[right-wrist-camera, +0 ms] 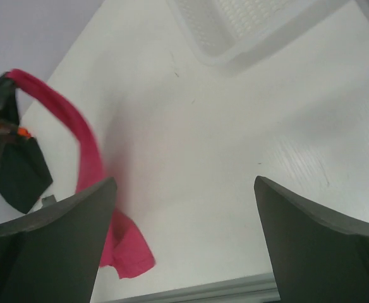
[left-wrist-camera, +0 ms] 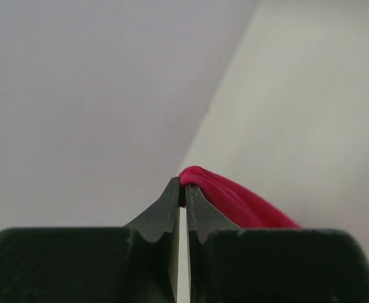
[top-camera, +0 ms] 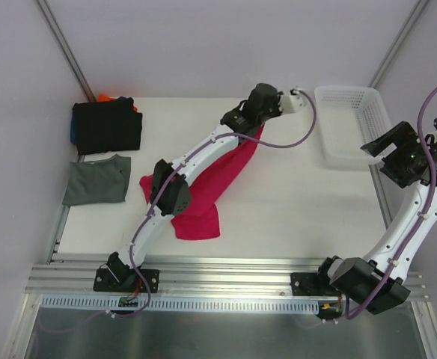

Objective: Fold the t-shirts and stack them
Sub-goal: Flatten the tshirt out

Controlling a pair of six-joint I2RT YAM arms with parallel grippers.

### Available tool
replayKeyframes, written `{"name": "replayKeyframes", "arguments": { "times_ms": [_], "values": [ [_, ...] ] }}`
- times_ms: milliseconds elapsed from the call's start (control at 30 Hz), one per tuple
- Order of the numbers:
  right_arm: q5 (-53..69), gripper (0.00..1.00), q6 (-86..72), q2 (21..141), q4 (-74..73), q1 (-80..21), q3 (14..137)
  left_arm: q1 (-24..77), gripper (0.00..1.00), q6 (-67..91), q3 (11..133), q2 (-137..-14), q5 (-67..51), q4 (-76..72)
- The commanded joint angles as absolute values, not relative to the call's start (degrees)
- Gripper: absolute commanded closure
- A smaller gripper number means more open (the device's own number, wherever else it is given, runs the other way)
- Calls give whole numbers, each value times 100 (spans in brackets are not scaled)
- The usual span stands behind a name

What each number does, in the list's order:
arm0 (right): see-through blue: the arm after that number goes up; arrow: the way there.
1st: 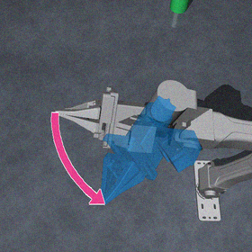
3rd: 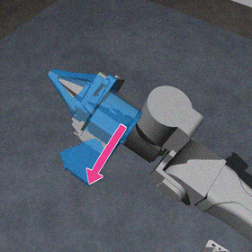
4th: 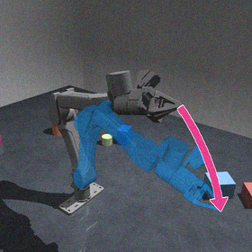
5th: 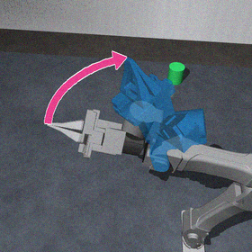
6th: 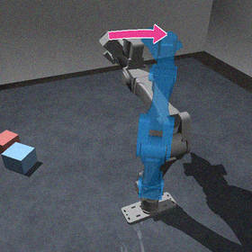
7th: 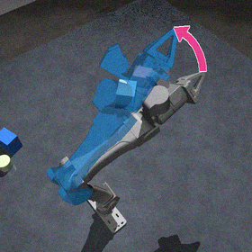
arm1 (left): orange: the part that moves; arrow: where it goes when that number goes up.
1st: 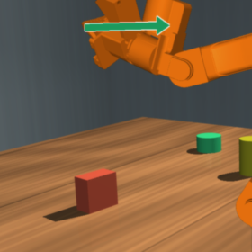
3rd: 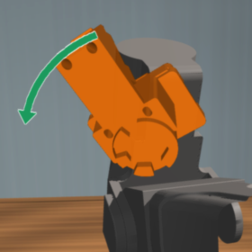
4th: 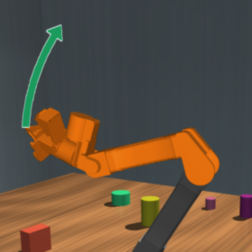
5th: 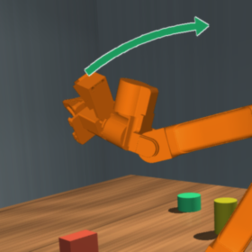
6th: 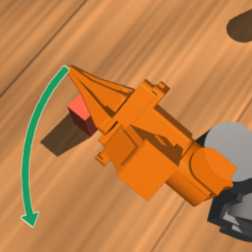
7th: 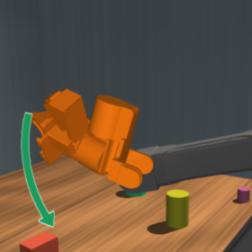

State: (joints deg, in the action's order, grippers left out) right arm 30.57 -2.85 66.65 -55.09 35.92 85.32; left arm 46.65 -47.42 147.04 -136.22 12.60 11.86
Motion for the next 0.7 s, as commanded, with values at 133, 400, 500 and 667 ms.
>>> {"name": "replayKeyframes", "arguments": {
  "times_ms": [133,400,500,667],
  "values": [
    [2531,4,27,6460,-5801,3612,8324,3034,100,-4772,14528,-13280,1740,923],
    [3023,4,-158,6232,-5774,3621,8156,1891,100,-4240,12994,-12114,2302,2063],
    [3181,4,-158,6188,-5792,3621,8113,2073,100,-3720,10988,-10402,1865,2162],
    [3802,4,-395,6038,-5546,3577,7788,3076,100,-3718,9993,-9457,2074,2215]
  ]
}}
